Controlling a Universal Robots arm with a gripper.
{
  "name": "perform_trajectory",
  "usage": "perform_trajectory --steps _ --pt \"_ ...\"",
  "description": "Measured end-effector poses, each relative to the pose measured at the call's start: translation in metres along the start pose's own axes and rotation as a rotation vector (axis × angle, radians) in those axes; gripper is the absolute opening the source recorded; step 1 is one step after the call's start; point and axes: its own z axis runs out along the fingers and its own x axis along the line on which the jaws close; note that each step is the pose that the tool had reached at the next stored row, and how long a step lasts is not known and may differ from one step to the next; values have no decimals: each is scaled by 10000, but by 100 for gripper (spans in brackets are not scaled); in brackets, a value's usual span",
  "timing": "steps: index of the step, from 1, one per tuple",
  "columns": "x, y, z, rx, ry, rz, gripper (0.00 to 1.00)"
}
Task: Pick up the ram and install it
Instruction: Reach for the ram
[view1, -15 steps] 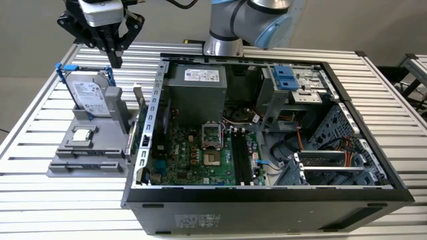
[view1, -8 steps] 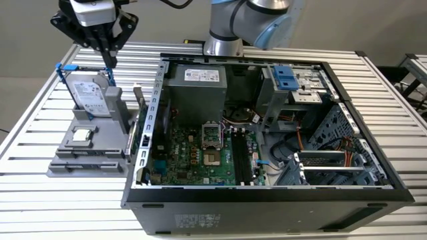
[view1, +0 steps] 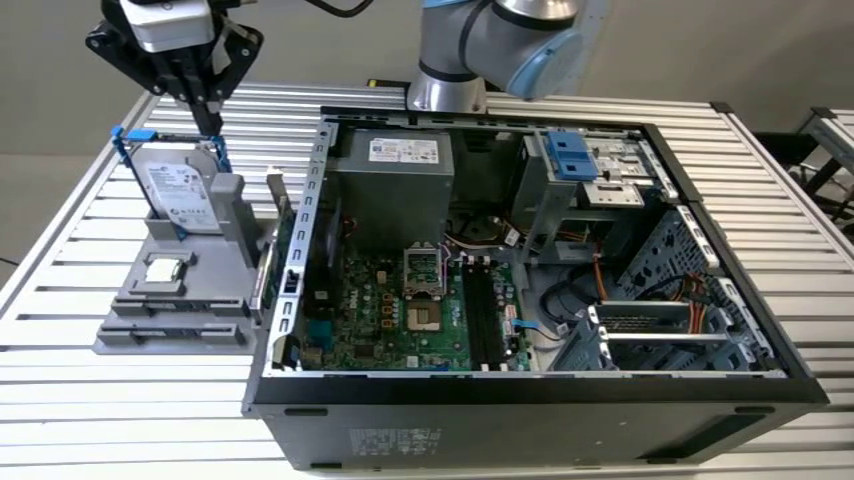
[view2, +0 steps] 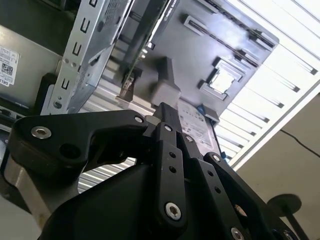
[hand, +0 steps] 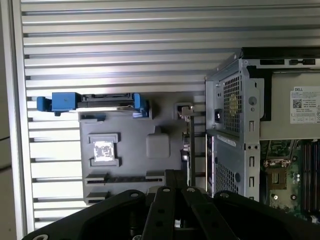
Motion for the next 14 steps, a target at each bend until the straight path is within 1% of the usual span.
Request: perform_trajectory --steps 9,14 --pt "112 -5 -2 0 1 -20 0" --pt "198 -9 -3 -1 1 -34 0"
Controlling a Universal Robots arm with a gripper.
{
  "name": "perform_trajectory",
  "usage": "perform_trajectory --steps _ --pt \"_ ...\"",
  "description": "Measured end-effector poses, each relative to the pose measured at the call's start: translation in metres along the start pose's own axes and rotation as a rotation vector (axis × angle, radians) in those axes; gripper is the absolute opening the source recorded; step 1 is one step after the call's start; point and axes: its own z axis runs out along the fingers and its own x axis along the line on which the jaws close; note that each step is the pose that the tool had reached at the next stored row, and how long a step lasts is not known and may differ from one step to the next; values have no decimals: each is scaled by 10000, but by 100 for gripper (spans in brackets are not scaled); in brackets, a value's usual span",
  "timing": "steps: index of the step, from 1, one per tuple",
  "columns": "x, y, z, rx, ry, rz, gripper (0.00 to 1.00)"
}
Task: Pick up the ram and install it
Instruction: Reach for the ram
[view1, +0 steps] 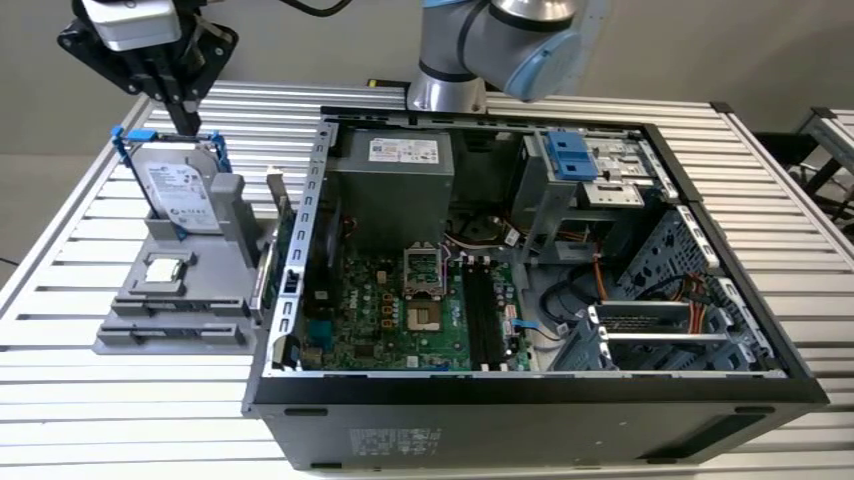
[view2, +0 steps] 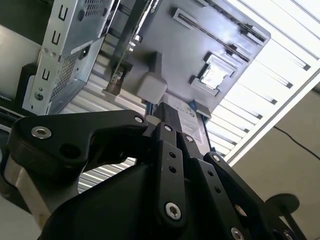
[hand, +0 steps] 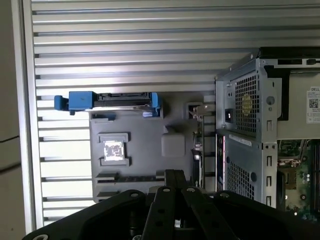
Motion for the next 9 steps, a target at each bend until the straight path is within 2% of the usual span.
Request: perform_trajectory --steps 9 --pt "191 -8 -3 -1 1 -31 0"
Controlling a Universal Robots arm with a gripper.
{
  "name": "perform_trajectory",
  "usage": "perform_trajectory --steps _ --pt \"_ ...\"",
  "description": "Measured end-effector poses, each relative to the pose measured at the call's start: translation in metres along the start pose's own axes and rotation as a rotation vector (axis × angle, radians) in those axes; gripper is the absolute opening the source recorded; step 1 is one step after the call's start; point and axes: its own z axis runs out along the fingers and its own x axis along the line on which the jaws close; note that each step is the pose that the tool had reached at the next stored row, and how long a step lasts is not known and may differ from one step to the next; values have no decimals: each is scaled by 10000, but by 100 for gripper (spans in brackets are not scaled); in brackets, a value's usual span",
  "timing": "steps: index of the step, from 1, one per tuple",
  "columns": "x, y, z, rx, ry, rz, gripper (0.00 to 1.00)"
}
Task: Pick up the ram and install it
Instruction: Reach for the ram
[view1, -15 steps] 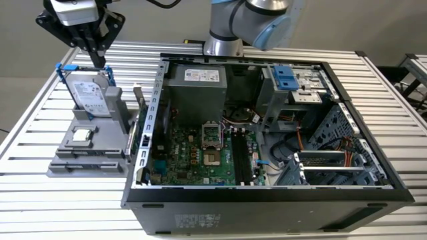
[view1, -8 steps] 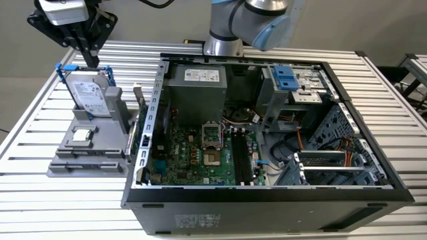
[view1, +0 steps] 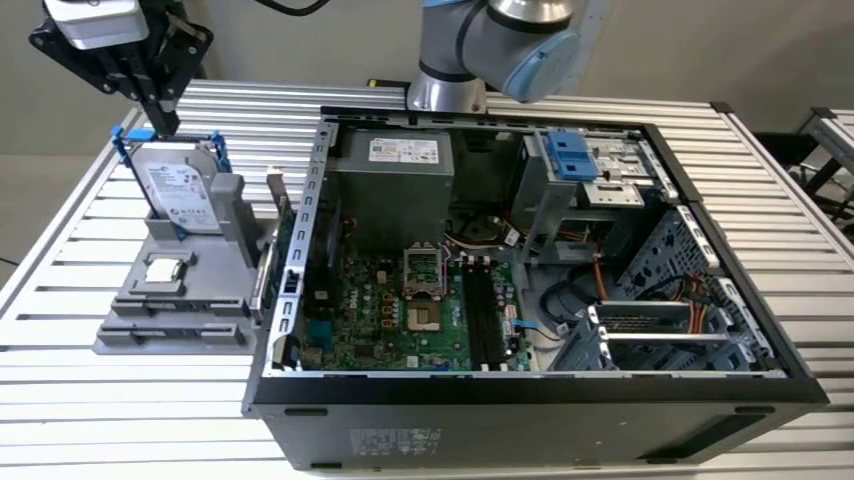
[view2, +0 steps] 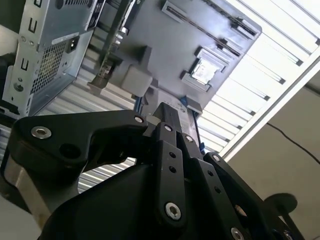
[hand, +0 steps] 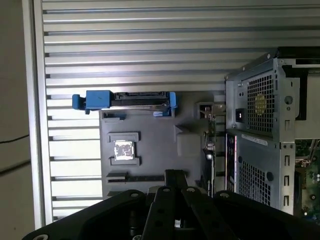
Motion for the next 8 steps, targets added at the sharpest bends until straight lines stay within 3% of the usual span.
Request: perform_trajectory --steps 8 --pt "148 -6 -2 0 2 -29 0"
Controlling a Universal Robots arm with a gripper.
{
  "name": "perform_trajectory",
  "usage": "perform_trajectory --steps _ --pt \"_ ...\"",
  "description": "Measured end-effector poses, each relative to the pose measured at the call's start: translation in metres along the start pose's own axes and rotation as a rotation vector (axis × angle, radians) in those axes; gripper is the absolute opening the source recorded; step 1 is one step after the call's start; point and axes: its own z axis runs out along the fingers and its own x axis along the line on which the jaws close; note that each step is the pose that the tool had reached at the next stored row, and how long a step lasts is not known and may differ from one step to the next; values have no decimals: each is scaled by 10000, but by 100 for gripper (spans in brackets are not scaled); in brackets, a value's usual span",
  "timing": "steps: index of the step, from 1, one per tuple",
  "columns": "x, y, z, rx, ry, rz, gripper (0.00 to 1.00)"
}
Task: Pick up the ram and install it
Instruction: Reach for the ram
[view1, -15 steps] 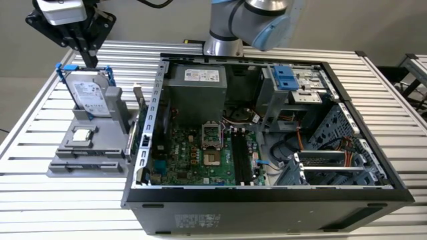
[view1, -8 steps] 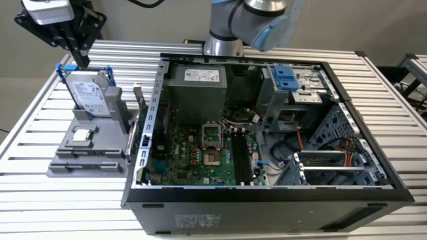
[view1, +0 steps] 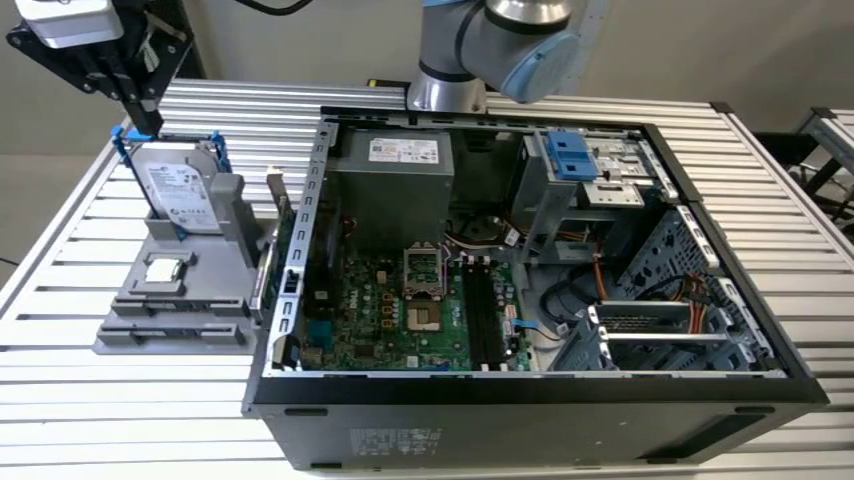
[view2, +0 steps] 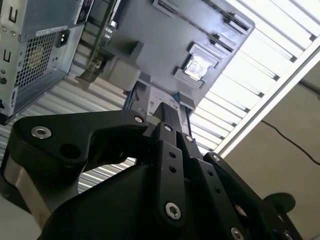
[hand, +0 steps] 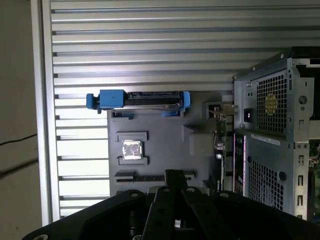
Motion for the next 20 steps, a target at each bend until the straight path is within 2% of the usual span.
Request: perform_trajectory --steps 8,20 --pt "106 -4 0 -1 1 -27 0" --pt "135 -8 0 -2 5 -89 0"
